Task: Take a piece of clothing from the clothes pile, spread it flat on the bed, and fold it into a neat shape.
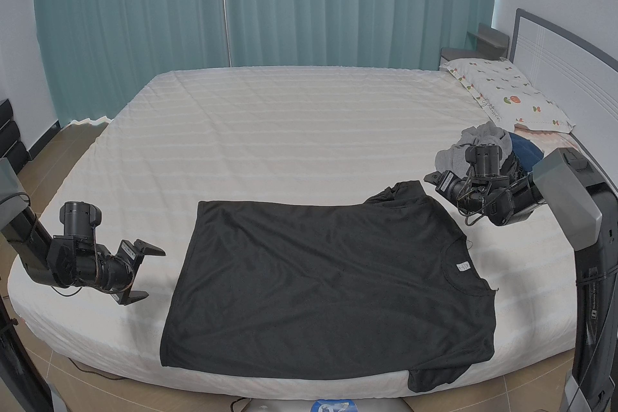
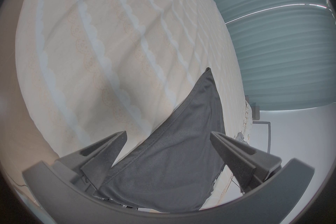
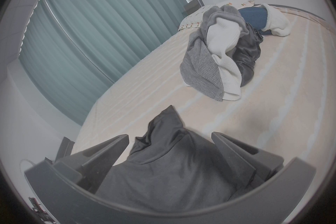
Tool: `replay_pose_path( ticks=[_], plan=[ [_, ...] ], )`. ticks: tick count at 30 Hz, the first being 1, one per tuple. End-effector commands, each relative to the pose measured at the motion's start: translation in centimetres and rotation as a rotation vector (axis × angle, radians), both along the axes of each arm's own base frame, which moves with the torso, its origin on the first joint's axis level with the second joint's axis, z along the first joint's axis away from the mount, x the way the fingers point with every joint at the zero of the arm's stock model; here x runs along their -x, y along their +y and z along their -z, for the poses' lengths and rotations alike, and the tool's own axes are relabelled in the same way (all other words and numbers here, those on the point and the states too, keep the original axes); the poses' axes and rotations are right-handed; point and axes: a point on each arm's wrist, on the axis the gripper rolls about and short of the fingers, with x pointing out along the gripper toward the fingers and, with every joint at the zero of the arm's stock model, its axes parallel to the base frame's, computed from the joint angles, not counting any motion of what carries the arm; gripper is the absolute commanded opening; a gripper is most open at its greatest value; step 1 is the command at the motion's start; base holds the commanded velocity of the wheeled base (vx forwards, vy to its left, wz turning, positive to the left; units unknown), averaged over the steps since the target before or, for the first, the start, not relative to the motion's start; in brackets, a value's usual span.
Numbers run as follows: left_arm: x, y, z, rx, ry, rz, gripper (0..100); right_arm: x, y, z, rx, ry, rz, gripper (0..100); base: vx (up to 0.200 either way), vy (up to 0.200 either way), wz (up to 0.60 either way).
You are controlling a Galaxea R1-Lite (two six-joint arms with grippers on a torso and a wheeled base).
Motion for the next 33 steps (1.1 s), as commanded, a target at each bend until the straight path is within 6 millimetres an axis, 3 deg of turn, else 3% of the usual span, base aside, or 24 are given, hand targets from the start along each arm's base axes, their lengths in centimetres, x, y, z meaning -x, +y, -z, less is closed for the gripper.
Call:
replay_pose_path(
  ticks=[1,3,11,12,20,23,25,26,27,33],
  plan=[
    [0.0,-0.2,0.4,-0.003,0.009,0.004,100,-1.9,-0.5,3.8,0.032,0.044,-0.007,100,0.000,0.000,0.00],
    [0.1,-0.3,0.4,-0.007,0.013,0.002,100,-2.7,-0.5,4.5,0.030,0.035,-0.002,100,0.000,0.000,0.00],
    [0.2,-0.4,0.5,-0.010,0.014,0.005,100,-2.5,0.9,5.7,0.033,0.064,-0.029,100,0.000,0.000,0.00],
    [0.2,-0.4,0.5,-0.010,0.014,0.005,100,-2.5,1.0,5.7,0.033,0.063,-0.030,0,0.000,0.000,0.00],
    [-0.8,-0.2,0.5,-0.011,-0.003,0.002,100,-2.7,0.5,4.9,0.041,0.035,0.014,0,0.000,0.000,0.00],
    [-2.8,0.0,-0.6,-0.007,-0.062,-0.018,100,-2.7,0.2,4.6,0.048,0.024,0.045,0,0.000,0.000,0.00],
    [-5.3,-0.2,-2.1,0.007,-0.122,-0.081,100,-2.7,-0.1,3.6,0.026,-0.007,0.084,0,0.000,0.000,0.00],
    [-5.4,-0.3,-2.2,0.008,-0.126,-0.083,100,-2.7,-0.1,3.5,0.025,-0.009,0.086,0,0.000,0.000,0.00],
    [-7.5,-1.2,-2.4,-0.025,-0.162,-0.097,100,-2.6,0.1,3.1,0.002,-0.019,0.113,0,0.000,0.000,0.00],
    [-13.7,-3.2,-0.2,-0.115,-0.224,-0.136,100,-2.4,0.6,2.1,-0.009,-0.040,0.155,0,0.000,0.000,0.00]
  ],
)
